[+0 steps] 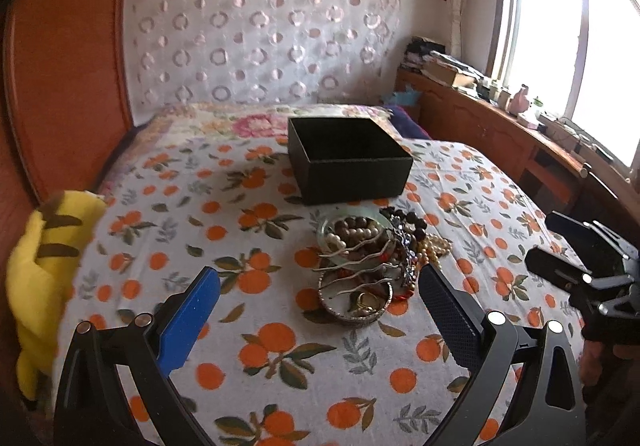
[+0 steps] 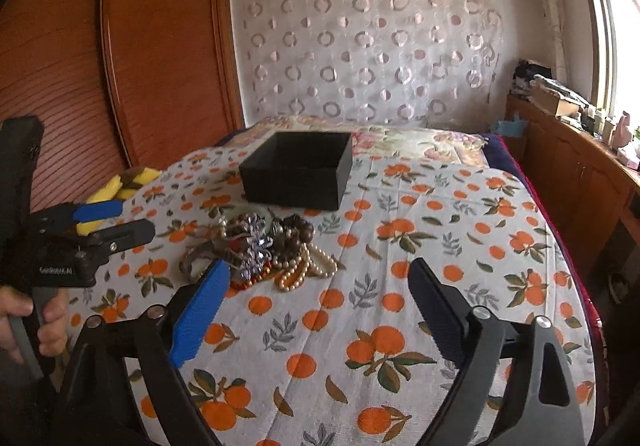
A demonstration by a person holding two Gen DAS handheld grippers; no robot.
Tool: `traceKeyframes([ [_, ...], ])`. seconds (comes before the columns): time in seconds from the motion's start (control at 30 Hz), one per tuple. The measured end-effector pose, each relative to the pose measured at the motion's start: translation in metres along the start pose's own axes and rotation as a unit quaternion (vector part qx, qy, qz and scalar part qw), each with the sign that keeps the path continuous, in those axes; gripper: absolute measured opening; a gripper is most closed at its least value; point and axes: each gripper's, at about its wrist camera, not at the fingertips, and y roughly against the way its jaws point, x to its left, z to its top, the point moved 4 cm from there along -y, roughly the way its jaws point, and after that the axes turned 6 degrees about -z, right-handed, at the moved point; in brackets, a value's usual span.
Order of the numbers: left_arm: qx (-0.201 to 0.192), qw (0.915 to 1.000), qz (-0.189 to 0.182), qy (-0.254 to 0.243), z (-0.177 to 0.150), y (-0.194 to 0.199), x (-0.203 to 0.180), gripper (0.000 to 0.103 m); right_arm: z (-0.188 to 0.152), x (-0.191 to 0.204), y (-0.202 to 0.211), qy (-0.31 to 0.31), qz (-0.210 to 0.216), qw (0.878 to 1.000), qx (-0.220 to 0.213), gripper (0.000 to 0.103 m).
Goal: Organize jewelry
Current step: 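Lower the left tool toward the glass dish of jewelry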
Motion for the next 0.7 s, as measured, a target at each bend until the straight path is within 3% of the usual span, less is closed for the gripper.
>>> traceKeyframes([
  [0.17,0.03,0.9985,-0.039,0.025,0.001,-0.026,0.005,0.075,-0.008,0.003,-0.006,0.004,0.005,1.0,0.009,0.091],
  [0.4,0.055,0.9937,-0.071,0.066,0.005,-0.053,0.016,0.068,-0.014,-0.001,-0.008,-0.006,0.018,1.0,0.021,0.091],
  [0.6,0.078,0.988,-0.098,0.089,0.001,-0.069,0.014,0.054,-0.015,0.0,-0.012,-0.006,0.023,0.999,0.028,0.091],
  [0.7,0.082,0.9852,-0.107,0.107,0.001,-0.073,0.016,0.041,-0.016,0.001,-0.013,-0.004,0.025,0.999,0.029,0.091],
])
